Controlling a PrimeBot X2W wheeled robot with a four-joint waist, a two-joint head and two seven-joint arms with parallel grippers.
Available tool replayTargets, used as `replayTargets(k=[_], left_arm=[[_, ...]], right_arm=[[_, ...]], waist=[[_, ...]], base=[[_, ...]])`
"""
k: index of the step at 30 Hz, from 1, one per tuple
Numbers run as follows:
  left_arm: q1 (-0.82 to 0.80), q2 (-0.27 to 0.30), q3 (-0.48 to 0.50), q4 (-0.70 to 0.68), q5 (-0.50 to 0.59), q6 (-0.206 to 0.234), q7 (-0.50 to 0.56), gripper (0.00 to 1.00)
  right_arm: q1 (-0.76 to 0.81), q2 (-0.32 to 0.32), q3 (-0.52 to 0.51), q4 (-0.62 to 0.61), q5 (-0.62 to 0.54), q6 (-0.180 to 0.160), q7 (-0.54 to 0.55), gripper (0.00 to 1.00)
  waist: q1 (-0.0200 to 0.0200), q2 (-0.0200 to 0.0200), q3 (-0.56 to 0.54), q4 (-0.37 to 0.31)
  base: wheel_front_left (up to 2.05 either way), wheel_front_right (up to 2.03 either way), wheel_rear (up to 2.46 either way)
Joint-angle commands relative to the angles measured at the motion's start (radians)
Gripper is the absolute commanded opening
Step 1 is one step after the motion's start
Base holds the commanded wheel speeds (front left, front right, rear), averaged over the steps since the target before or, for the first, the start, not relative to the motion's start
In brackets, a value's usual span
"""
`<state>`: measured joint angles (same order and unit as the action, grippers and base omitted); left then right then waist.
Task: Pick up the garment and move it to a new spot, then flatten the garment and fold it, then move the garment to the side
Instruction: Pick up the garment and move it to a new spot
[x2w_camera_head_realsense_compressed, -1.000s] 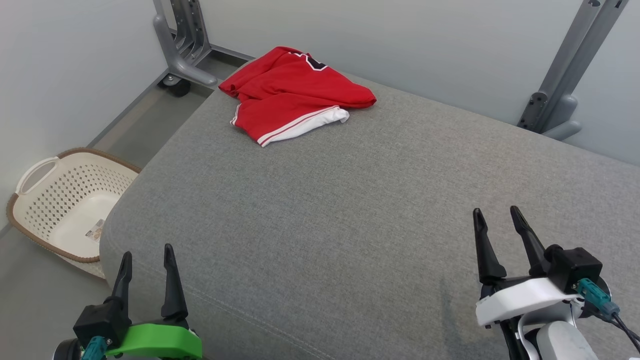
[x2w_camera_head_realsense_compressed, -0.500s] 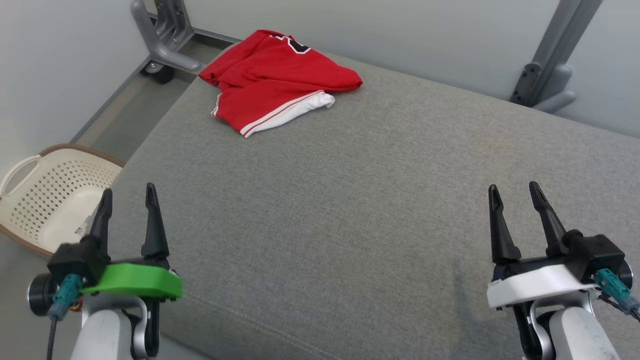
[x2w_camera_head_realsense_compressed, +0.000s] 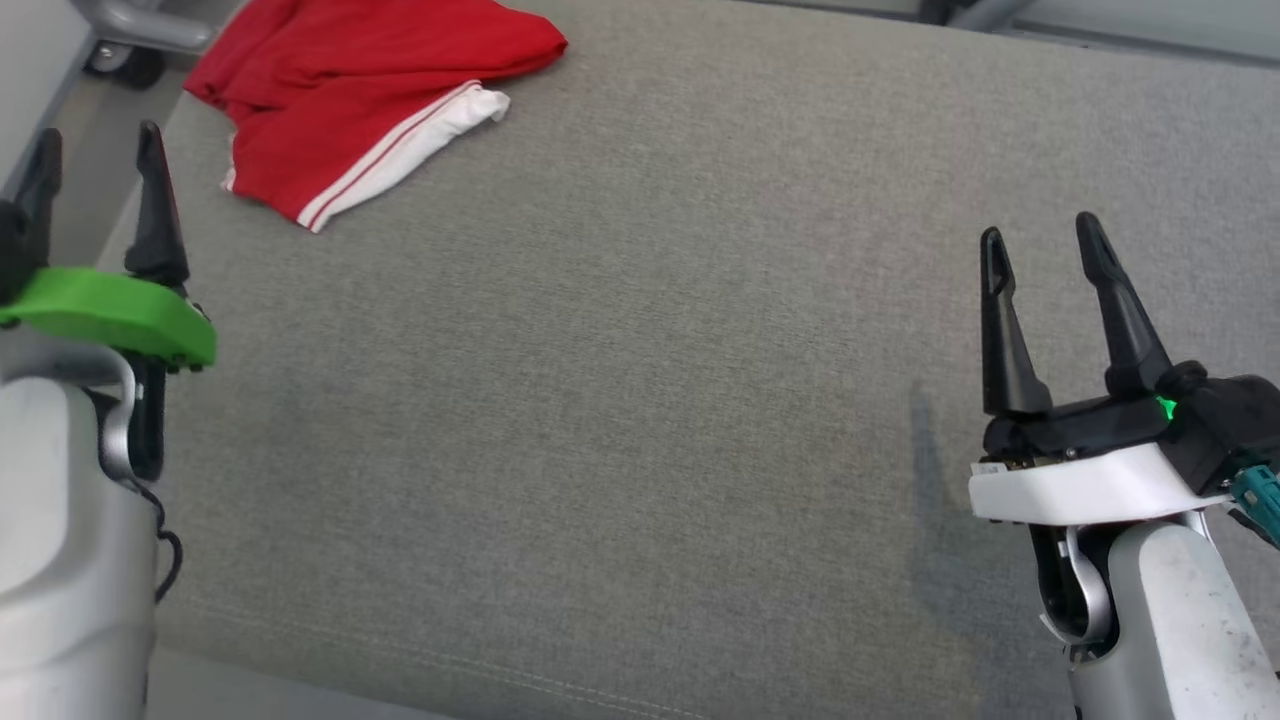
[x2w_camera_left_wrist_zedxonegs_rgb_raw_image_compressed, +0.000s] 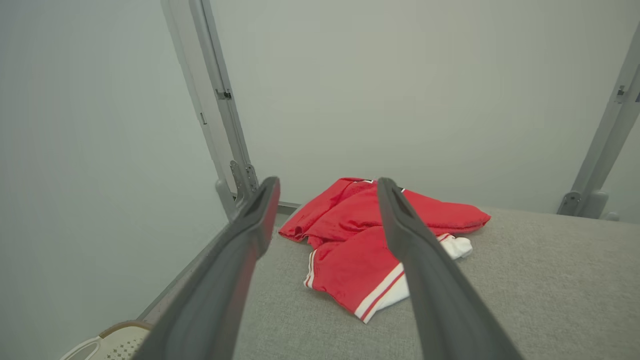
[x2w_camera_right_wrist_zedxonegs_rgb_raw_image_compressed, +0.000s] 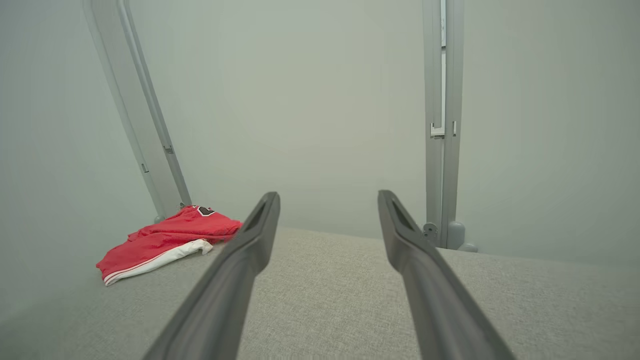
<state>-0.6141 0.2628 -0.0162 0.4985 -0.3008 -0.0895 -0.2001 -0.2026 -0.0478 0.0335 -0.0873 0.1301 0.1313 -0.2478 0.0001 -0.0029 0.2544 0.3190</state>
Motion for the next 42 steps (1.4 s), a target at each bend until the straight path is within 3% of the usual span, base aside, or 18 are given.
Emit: replayTargets(k=[1,6,14,20,27,28,29,31,42], left_arm=[[-0.057,0.020,-0.003,0.037,-0.007,-0.010,0.022,1.00],[-0.248,0.109,-0.038,0.208,-0.034,-0.034,0.145,1.00],[-0.391,0.185,-0.093,0.393,-0.095,-0.041,0.301,1.00],[-0.439,0.234,-0.127,0.467,-0.098,-0.040,0.279,1.00],[-0.459,0.243,-0.138,0.559,-0.084,-0.010,0.238,1.00],[-0.460,0.241,-0.143,0.575,-0.082,-0.011,0.240,0.95],[-0.461,0.237,-0.144,0.586,-0.084,-0.012,0.238,0.47],[-0.466,0.231,-0.149,0.612,-0.089,-0.017,0.239,0.00],[-0.518,0.256,-0.179,0.645,-0.069,-0.021,0.156,0.00]], right_arm=[[-0.020,-0.004,-0.005,-0.017,-0.012,-0.001,0.006,1.00],[-0.040,-0.004,-0.019,-0.079,-0.056,-0.001,0.028,1.00],[-0.032,-0.004,-0.016,-0.162,-0.087,-0.001,0.052,1.00],[-0.021,-0.009,-0.022,-0.223,-0.112,-0.001,0.070,1.00],[-0.023,-0.011,-0.001,-0.251,-0.119,-0.001,0.070,1.00],[-0.024,-0.011,0.001,-0.253,-0.118,-0.001,0.069,1.00],[-0.025,-0.011,0.003,-0.254,-0.118,-0.001,0.068,1.00],[-0.029,-0.012,0.003,-0.256,-0.117,-0.001,0.065,1.00],[-0.036,-0.009,0.001,-0.220,-0.122,-0.001,0.039,1.00]], waist=[[-0.0001,0.0029,0.156,-0.140],[-0.0001,0.0029,0.268,-0.191],[-0.0001,0.0029,0.354,-0.229],[-0.0001,0.0029,0.391,-0.240],[-0.0001,0.0029,0.411,-0.245],[-0.0001,0.0029,0.413,-0.246],[-0.0001,0.0029,0.414,-0.246],[-0.0001,0.0029,0.415,-0.246],[-0.0001,0.0029,0.348,-0.237]], base=[[0.00,0.00,0.00],[0.00,0.00,0.00],[0.00,0.00,0.00],[0.00,0.00,0.00],[0.00,0.00,0.00],[0.00,0.00,0.00],[0.00,0.00,0.00],[0.00,0.00,0.00],[0.00,0.00,0.00]])
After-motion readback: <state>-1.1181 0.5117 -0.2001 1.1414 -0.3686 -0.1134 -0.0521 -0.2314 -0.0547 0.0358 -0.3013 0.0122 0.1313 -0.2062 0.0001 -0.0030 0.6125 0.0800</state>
